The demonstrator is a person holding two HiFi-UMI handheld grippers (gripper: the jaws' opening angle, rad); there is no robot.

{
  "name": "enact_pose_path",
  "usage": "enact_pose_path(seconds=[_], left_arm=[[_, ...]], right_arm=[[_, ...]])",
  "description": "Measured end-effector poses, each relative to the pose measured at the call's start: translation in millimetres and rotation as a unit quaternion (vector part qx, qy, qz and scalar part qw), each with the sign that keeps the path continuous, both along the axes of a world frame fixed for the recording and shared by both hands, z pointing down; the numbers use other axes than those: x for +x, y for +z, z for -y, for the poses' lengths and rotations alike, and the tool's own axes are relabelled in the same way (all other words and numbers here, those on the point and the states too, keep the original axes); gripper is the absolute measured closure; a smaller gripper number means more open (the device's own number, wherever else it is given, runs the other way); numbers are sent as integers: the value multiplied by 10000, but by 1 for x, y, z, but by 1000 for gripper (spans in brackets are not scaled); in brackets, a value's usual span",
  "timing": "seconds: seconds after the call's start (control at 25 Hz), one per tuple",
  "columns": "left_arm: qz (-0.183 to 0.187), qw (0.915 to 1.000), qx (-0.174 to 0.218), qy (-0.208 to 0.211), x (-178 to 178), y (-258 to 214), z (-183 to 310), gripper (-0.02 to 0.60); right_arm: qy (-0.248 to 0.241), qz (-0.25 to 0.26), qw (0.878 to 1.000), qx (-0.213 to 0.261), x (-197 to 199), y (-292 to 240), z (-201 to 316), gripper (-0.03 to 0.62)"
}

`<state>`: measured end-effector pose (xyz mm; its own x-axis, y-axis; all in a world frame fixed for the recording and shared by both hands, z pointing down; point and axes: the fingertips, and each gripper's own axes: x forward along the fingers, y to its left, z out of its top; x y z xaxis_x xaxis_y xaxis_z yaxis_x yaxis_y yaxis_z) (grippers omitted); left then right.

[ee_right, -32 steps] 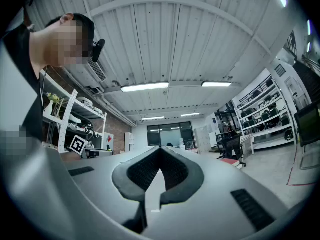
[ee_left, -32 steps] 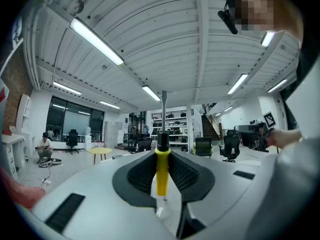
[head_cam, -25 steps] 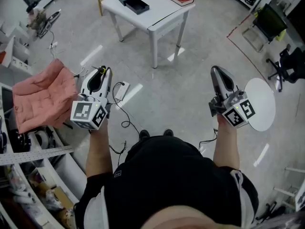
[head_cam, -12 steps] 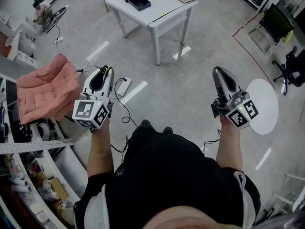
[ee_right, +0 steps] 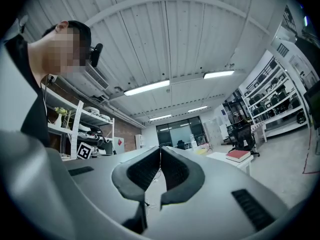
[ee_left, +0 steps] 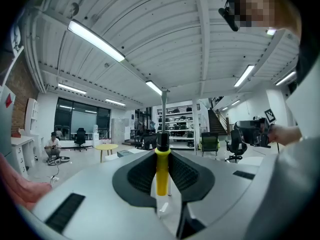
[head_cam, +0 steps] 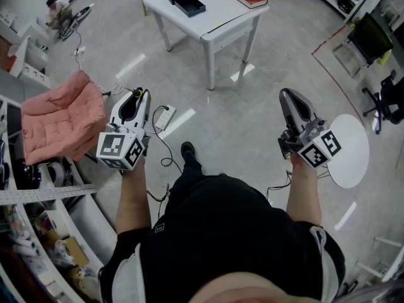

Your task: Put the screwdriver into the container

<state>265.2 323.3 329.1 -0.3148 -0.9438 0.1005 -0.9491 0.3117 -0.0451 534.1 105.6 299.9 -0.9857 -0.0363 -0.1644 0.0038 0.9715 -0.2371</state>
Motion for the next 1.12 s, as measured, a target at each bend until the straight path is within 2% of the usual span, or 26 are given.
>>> enact_pose_path(seconds=[0.2, 0.68, 0.92, 1.12], left_arm=[[-36, 10000, 28, -40, -47, 3, 13, 500], [-115, 9999, 84, -4, -201, 9, 42, 500], [-162, 9997, 122, -154, -273, 12, 26, 500], [-216, 9995, 27, -209, -310, 26, 9, 500]], right_arm=[[-59, -74, 10000, -33, -51, 3, 15, 563], [-161, -253, 9995, -101, -218, 4, 38, 563], [-274, -286, 9992, -58, -295, -2, 32, 563], [-370, -284, 9989, 1, -342, -3, 23, 563]])
